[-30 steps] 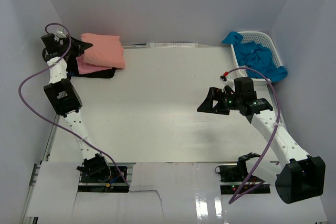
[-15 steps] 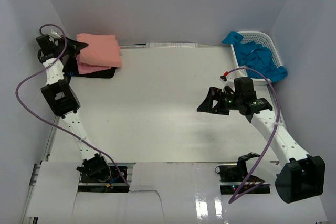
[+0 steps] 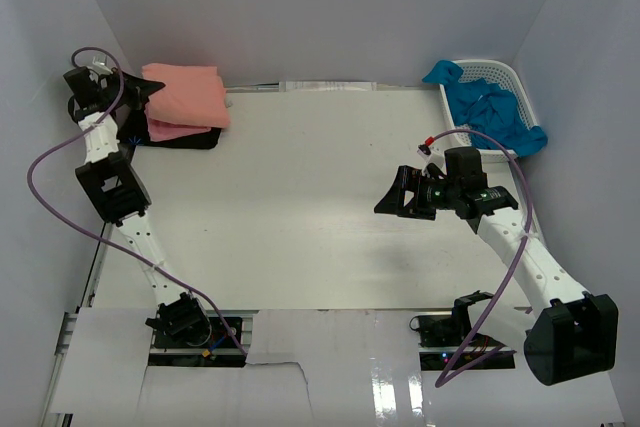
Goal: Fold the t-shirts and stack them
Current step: Put the neatly folded tshirt into the corner of the board with the left arm
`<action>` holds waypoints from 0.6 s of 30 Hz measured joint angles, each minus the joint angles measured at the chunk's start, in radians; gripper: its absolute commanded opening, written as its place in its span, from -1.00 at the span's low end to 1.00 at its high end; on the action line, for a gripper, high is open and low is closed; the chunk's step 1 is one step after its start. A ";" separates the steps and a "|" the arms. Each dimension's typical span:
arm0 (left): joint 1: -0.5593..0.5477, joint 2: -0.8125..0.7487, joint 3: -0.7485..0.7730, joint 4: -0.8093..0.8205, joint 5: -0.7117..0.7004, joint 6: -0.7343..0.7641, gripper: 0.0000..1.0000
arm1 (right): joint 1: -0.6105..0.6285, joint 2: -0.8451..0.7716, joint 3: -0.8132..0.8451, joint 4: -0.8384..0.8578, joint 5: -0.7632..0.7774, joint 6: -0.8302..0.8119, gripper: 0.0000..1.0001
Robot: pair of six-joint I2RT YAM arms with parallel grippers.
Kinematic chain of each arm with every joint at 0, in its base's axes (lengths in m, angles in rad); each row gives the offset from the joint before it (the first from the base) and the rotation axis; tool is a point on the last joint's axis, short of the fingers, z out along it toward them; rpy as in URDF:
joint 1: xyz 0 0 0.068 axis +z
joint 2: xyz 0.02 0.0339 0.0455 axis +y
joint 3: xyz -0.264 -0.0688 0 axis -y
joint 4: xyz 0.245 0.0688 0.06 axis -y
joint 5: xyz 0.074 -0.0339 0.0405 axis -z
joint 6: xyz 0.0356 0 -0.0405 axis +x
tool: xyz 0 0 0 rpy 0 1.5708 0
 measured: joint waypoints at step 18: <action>0.025 0.013 0.034 -0.084 -0.042 0.075 -1.00 | 0.000 0.030 0.000 0.005 -0.013 0.000 0.88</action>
